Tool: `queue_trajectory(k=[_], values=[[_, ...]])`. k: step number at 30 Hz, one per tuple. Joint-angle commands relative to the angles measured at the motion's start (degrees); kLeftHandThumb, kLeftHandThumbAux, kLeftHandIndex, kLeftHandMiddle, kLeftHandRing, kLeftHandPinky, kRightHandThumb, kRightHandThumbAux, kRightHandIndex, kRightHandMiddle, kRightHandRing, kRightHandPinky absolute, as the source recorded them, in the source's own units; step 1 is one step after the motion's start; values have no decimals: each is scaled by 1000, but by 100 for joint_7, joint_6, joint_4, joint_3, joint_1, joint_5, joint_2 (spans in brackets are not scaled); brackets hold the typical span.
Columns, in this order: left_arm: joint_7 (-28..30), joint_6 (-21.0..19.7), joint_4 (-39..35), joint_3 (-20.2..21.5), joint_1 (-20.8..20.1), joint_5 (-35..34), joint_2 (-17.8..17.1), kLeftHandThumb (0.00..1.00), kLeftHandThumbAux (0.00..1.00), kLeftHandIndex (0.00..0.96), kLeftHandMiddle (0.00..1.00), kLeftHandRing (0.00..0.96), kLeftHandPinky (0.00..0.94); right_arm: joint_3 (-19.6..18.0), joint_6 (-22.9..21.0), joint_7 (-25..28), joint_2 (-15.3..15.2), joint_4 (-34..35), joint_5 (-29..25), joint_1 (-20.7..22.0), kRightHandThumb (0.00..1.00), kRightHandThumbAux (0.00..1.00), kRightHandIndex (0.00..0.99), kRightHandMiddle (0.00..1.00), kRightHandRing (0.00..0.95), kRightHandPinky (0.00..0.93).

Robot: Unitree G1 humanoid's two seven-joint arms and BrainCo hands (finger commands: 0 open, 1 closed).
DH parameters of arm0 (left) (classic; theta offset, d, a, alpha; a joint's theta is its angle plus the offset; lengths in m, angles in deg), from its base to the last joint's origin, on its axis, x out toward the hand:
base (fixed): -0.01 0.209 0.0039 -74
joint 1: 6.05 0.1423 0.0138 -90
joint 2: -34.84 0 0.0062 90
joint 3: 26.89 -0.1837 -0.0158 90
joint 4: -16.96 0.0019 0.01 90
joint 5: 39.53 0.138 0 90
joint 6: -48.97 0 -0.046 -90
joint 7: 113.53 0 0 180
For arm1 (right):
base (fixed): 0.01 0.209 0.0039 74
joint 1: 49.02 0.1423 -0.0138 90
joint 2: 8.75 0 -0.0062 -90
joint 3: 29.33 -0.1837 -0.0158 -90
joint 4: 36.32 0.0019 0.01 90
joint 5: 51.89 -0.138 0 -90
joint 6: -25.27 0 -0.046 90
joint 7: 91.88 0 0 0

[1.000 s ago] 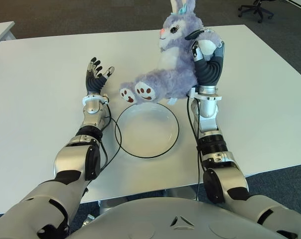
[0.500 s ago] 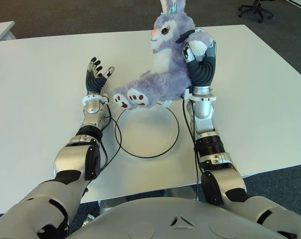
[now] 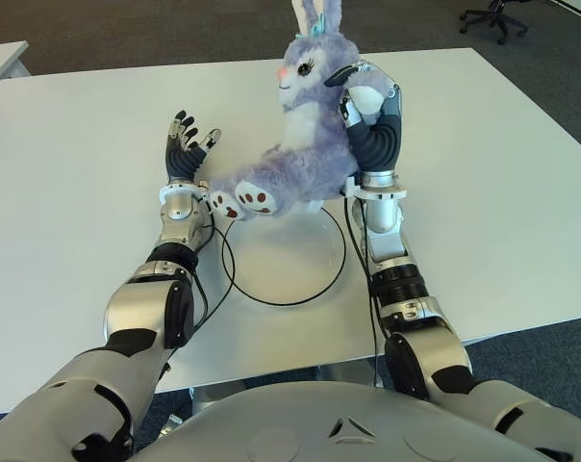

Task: Put the doll into the plate.

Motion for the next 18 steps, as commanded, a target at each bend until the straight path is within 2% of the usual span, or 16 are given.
queue_trajectory(k=[1,9,15,18], values=[[35,-959,912,-9,1267,-40,550,116,684,15,124,121,89,163,-71,214,99,94,-213,-103,848,669,438,489,749,820],[29,-953,910,-17,1262,-35,568,114,677,11,121,118,90,386,-185,832,44,240,-720,-222,846,671,437,488,713,757],[22,-955,909,-19,1260,-34,576,118,679,15,120,119,99,396,-284,962,35,334,-752,-301,846,671,437,487,697,737],[16,-948,907,-11,1261,-40,580,117,686,18,125,132,136,411,-333,1021,33,373,-753,-347,845,672,437,488,709,754]])
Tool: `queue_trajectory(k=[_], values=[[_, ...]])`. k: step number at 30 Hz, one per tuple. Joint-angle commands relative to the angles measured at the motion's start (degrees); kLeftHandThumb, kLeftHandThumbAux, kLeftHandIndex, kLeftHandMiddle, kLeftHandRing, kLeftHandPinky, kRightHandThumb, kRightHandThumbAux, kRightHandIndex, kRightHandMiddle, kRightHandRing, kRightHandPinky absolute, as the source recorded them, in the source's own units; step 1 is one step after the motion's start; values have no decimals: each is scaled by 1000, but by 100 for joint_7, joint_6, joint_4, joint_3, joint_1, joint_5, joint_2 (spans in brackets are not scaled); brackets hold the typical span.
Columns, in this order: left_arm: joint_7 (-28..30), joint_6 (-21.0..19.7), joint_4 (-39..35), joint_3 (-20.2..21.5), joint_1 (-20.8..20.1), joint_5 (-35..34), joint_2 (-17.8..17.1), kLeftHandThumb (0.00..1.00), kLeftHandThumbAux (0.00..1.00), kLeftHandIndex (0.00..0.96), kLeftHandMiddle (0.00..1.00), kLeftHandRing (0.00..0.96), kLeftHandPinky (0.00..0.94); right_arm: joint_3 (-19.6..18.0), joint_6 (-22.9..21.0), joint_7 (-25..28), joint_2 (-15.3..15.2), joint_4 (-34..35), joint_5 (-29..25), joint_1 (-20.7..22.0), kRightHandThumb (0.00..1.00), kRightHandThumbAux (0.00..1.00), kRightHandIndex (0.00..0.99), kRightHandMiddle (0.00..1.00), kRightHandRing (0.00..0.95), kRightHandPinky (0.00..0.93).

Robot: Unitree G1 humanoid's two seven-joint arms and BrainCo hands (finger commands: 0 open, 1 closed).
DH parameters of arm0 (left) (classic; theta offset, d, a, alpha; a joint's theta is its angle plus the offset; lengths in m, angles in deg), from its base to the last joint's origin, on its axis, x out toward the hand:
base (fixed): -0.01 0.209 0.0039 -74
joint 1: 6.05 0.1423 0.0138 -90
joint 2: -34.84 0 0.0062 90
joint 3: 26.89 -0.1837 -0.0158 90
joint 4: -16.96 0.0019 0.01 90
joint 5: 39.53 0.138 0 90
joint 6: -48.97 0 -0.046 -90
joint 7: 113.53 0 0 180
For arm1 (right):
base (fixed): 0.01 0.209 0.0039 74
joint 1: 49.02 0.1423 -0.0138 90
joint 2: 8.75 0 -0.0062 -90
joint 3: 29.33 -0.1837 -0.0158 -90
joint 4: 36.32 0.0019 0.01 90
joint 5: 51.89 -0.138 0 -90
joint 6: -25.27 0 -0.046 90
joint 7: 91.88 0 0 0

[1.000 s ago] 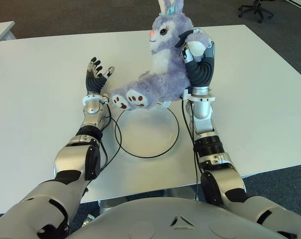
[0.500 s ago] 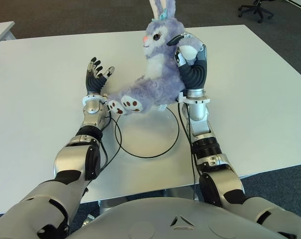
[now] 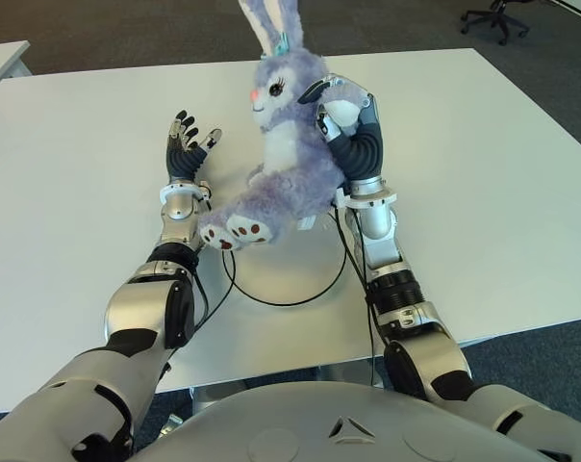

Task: Put the doll into the plate.

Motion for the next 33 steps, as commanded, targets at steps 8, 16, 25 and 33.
queue_trajectory(k=[8,16,25,33], values=[[-24,-899,886,45,1274,-98,590,107,665,11,120,148,182,108,-265,331,78,223,-247,-279,845,672,438,488,711,738],[-5,-860,872,86,1276,-133,619,99,638,3,108,139,169,136,-349,361,102,286,-125,-409,845,672,439,489,728,792],[30,-842,862,75,1279,-123,632,74,590,0,91,118,142,207,-292,418,65,230,-21,-485,845,672,438,489,726,771],[78,-846,869,105,1288,-155,627,90,569,0,88,109,130,276,-343,555,52,236,-156,-559,844,673,438,489,728,779]])
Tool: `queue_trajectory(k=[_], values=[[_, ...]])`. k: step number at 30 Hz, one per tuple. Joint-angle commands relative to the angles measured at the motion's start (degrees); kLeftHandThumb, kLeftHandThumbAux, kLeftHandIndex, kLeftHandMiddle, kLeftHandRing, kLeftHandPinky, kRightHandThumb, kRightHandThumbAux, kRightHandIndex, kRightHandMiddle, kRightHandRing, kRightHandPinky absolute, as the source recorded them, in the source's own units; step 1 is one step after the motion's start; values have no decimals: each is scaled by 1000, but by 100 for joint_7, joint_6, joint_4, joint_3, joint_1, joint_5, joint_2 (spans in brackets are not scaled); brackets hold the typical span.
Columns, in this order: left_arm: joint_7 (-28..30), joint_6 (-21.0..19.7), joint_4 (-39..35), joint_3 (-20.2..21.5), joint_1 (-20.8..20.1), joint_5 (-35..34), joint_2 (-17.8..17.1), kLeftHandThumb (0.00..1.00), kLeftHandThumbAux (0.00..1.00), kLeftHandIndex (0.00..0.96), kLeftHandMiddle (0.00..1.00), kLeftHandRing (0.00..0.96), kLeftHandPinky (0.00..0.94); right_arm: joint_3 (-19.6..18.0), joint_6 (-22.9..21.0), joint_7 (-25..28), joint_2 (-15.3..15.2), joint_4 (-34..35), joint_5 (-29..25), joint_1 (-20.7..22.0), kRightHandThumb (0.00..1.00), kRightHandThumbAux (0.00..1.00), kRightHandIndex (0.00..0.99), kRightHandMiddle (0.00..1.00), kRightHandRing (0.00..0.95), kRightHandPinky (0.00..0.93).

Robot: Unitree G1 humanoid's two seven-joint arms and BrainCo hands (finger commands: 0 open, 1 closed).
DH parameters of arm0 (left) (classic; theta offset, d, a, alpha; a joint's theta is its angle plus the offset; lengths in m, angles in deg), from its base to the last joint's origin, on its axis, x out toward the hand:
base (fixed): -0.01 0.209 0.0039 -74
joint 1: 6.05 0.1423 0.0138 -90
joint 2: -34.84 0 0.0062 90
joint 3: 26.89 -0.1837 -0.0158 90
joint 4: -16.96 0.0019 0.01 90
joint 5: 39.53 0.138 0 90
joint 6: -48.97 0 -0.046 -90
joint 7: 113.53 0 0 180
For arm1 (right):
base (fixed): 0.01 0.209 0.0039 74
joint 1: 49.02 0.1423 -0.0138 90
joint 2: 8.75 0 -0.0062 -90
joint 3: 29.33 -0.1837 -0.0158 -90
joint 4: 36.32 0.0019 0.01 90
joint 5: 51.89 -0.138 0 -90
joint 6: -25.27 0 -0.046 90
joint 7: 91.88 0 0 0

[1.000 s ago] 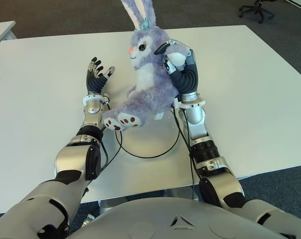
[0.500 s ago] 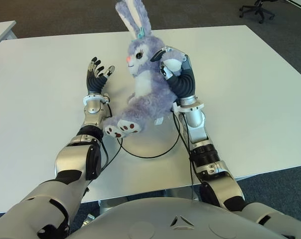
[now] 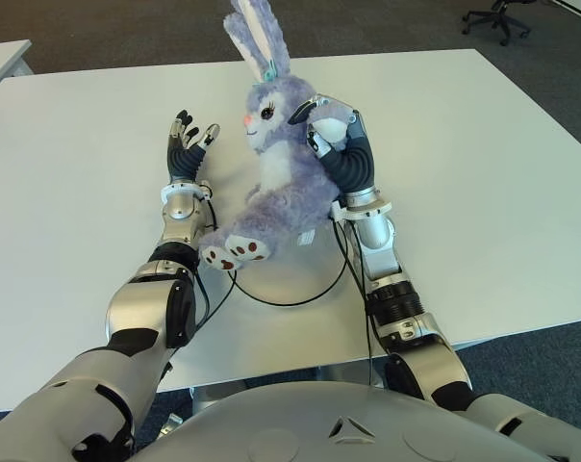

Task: Put the doll into the plate.

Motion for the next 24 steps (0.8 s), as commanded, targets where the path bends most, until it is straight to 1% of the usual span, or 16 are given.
queue_trajectory(k=[1,3,5,6,15,17,20,24], values=[[88,-845,870,76,1303,-153,596,95,569,0,88,110,134,96,-114,151,30,51,-132,-211,845,673,438,489,728,780],[98,-848,873,97,1304,-175,600,109,571,0,91,113,141,104,-101,179,17,61,-133,-226,845,673,438,489,728,785],[90,-855,877,103,1306,-186,602,129,582,3,99,115,139,108,-80,196,16,71,-134,-247,850,673,426,595,734,799],[83,-857,878,100,1306,-186,601,137,590,3,102,117,132,108,-71,204,22,72,-144,-257,850,673,425,607,733,788],[72,-836,881,49,1324,-170,590,132,592,6,102,112,108,105,10,250,58,76,-150,-318,851,673,424,611,742,822],[81,-831,882,39,1331,-162,585,119,585,6,94,104,103,106,33,242,58,65,-124,-336,847,672,437,504,741,819],[77,-819,884,17,1349,-139,574,106,580,7,93,104,103,124,24,295,60,72,-185,-378,846,672,438,489,744,811],[64,-809,886,-10,1360,-111,562,95,584,12,102,112,113,140,49,349,72,56,-267,-408,846,672,437,489,752,826]])
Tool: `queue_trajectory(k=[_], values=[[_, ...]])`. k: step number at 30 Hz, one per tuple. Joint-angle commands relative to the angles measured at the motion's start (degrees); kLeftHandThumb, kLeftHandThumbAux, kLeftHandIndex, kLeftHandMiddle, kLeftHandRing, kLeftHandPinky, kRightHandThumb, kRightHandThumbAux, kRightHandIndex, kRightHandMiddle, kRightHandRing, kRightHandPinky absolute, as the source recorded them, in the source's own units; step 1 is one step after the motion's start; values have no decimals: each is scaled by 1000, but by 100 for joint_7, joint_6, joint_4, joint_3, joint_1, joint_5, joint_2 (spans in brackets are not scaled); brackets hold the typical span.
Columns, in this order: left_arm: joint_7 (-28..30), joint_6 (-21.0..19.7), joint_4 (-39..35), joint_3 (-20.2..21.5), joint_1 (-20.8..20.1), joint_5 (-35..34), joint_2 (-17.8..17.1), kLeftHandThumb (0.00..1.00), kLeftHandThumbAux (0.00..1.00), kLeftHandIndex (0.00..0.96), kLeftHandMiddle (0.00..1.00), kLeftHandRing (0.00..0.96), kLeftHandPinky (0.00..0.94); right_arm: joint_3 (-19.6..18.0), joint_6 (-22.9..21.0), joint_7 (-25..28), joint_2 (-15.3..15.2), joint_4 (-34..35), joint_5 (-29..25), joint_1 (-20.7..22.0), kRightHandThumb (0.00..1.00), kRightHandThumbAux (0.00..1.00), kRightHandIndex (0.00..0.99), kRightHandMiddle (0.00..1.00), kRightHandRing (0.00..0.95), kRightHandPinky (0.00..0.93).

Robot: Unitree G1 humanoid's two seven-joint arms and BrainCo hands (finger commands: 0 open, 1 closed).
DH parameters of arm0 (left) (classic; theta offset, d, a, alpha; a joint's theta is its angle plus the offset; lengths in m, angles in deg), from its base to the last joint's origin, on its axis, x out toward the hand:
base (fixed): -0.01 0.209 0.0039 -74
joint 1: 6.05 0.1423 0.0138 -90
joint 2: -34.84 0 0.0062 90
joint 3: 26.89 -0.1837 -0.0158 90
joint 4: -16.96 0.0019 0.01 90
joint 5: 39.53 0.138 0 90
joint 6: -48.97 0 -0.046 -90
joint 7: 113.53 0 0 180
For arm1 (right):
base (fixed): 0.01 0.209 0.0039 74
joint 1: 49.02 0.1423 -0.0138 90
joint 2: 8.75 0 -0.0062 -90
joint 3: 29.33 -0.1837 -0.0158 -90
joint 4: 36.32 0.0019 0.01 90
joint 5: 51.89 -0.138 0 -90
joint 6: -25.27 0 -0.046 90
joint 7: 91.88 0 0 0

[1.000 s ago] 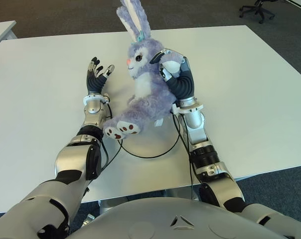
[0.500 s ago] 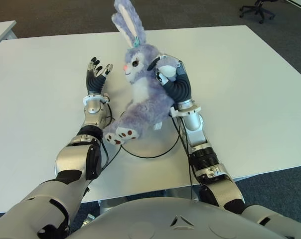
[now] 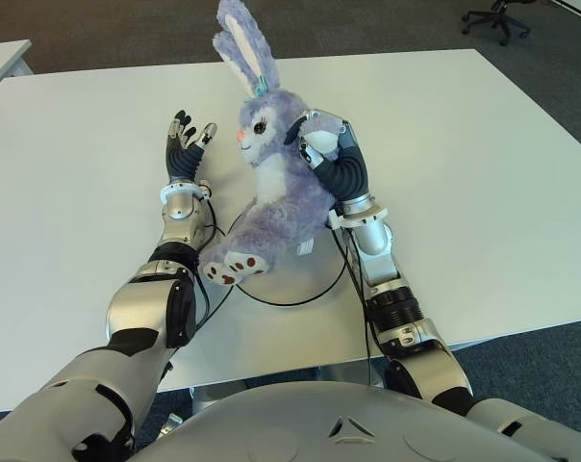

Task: Put the doll into the plate.

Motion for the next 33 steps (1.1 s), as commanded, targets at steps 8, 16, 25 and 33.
queue_trajectory(k=[8,16,25,33], values=[[72,-804,882,-44,1371,-13,550,88,597,12,105,115,118,101,172,59,47,-42,-109,-306,847,671,437,488,760,852],[28,-825,882,-61,1372,-4,549,102,645,15,120,124,110,125,288,51,44,-93,-124,-345,847,672,437,488,767,865],[15,-839,882,-81,1378,11,537,106,674,21,121,129,115,90,429,-146,32,-168,161,-374,846,672,437,489,775,873],[-27,-887,884,-116,1372,35,525,104,692,14,120,127,112,111,359,-167,-15,-141,223,-468,846,672,437,489,777,873]])
